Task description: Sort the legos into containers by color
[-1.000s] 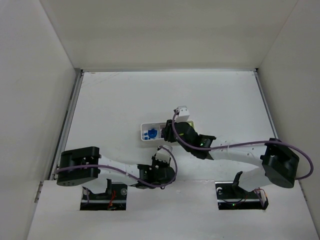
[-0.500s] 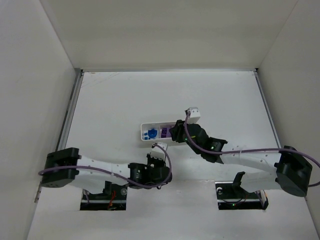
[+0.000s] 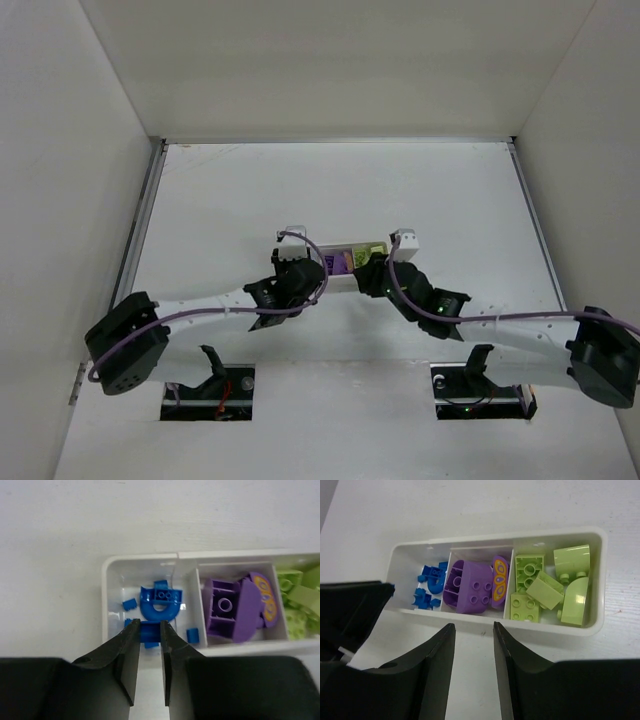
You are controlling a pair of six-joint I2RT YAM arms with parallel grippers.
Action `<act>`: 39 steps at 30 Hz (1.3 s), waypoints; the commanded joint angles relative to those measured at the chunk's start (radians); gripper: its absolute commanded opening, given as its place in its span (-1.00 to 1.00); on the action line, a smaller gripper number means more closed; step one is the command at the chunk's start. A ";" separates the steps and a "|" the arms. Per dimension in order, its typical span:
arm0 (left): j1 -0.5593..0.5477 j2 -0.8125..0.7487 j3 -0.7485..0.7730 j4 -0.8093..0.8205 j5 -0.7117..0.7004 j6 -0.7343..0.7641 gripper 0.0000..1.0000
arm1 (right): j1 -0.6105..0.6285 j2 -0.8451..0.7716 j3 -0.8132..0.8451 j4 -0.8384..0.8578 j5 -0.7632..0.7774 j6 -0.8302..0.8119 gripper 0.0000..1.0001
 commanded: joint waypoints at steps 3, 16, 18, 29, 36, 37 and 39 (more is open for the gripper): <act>0.068 0.056 0.065 0.160 0.042 0.145 0.14 | 0.031 -0.063 -0.032 0.013 0.053 0.048 -0.16; 0.068 -0.522 -0.040 -0.140 -0.155 0.046 1.00 | 0.005 -0.296 -0.023 -0.287 0.201 0.066 1.00; 0.090 -0.674 -0.068 -0.237 -0.185 0.003 1.00 | -0.024 -0.342 -0.020 -0.365 0.240 0.063 1.00; 0.415 -0.804 -0.120 -0.664 -0.123 -0.307 1.00 | -0.407 -0.861 -0.118 -0.583 0.266 0.033 1.00; 0.580 -0.716 -0.145 -0.587 0.074 -0.313 1.00 | -0.696 -0.690 -0.097 -0.479 0.099 -0.086 1.00; 0.595 -0.725 -0.161 -0.563 0.104 -0.310 1.00 | -0.726 -0.642 -0.089 -0.471 0.093 -0.087 1.00; 0.614 -0.751 -0.191 -0.521 0.143 -0.296 1.00 | -0.772 -0.574 -0.068 -0.453 0.065 -0.092 1.00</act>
